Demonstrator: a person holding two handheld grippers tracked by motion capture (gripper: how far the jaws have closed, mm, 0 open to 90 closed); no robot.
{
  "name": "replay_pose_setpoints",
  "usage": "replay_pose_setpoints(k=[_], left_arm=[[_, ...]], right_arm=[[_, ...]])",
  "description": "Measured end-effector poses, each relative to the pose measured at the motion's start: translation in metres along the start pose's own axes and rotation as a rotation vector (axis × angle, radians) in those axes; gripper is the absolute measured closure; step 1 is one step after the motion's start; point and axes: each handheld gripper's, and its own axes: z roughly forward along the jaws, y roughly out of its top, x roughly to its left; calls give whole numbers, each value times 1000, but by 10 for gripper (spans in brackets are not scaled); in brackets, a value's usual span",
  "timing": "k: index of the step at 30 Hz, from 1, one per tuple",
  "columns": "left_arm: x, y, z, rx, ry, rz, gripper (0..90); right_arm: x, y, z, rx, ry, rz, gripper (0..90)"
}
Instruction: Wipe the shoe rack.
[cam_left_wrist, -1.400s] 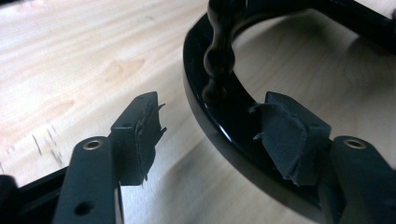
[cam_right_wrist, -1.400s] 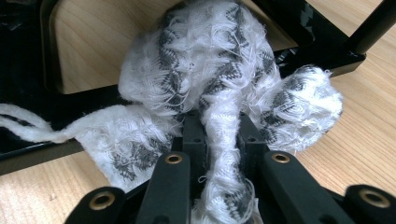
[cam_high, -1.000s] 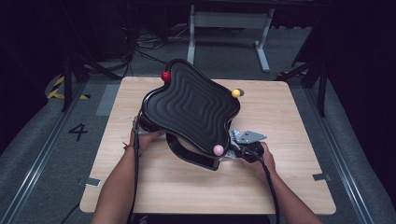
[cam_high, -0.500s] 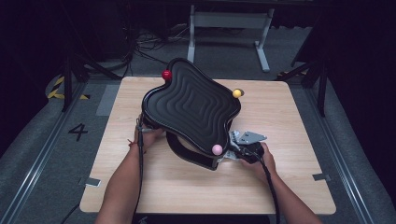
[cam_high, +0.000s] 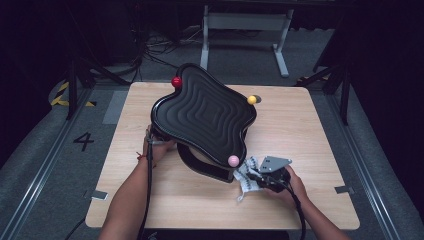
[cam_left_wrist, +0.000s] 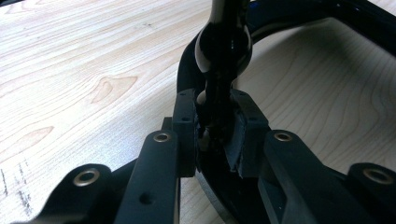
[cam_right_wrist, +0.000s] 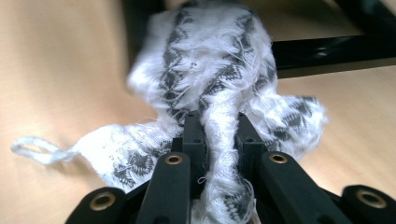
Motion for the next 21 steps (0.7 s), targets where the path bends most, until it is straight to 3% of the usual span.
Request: replay_pose_setpoints(k=[5,8,12,14,16,18,21], left_arm=[[-2,-2,-3,0,-8,-2,749],[-5,-5,-6,2,-13,0,749],[-8,-9,-11,-2,-30,3,749],[-10,-11,-13,-5,-32,0,749],[-10,-12,-15,-3,-23,7,749],[-10,-13,-16,-3,-27,12,749],[-11,-13,-15,0,-23,13,750]], right_arm=[[26,9,-1,-41,51,-37,791],[34,14,3,-42,27,-25,790],[35,17,9,-51,-51,-5,795],[33,17,12,-50,-57,26,797],[34,16,16,-37,-77,-1,797],[33,15,16,-19,-70,-18,797],[30,10,10,-12,-32,5,796]])
